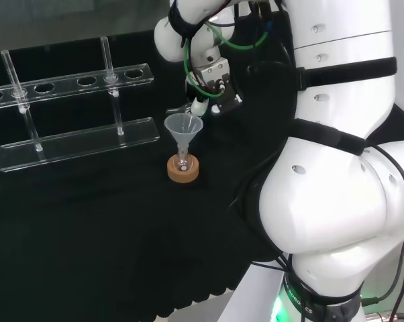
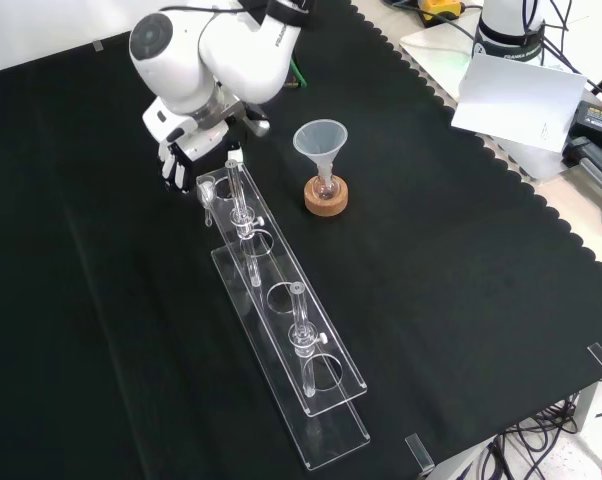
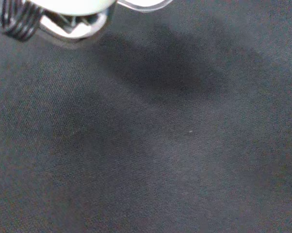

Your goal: Pick up the weighing funnel.

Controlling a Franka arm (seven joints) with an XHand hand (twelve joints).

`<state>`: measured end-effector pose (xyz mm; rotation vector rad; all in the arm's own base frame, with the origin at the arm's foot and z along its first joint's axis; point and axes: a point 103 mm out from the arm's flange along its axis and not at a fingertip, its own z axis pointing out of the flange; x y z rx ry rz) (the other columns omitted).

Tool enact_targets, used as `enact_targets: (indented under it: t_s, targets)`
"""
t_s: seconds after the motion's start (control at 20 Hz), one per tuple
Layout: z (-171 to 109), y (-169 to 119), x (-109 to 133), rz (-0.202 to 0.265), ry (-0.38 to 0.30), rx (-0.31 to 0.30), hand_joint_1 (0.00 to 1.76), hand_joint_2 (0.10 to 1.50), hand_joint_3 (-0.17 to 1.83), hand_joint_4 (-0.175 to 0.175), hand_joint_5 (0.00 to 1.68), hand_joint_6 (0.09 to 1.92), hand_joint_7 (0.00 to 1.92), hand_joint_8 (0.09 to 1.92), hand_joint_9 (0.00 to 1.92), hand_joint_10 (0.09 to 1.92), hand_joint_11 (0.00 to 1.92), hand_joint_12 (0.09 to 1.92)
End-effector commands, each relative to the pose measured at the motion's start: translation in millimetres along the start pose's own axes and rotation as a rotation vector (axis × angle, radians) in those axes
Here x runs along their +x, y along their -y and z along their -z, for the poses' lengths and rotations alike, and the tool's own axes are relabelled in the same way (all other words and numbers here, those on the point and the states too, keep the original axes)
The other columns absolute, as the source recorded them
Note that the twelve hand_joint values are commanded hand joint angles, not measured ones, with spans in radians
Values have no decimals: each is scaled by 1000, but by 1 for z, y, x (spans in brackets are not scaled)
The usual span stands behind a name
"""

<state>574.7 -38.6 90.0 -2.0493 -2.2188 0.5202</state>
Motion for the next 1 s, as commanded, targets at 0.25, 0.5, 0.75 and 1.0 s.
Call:
enact_targets:
  t_s: [0.25, 0.5, 0.75, 1.0]
  targets:
    - [39, 50, -31, -52, -33, -53, 1124, 650, 665, 175, 1281, 663, 713, 629, 1023, 355, 897, 1024]
    - [56, 75, -32, -67, -32, -81, 1125, 648, 667, 175, 1282, 662, 708, 630, 1025, 350, 900, 1020]
    - [73, 99, -30, -83, -41, -107, 1126, 647, 669, 175, 1283, 660, 705, 632, 1026, 346, 904, 1018]
    - [87, 119, -27, -99, -42, -128, 1126, 645, 670, 175, 1285, 657, 702, 633, 1028, 342, 907, 1015]
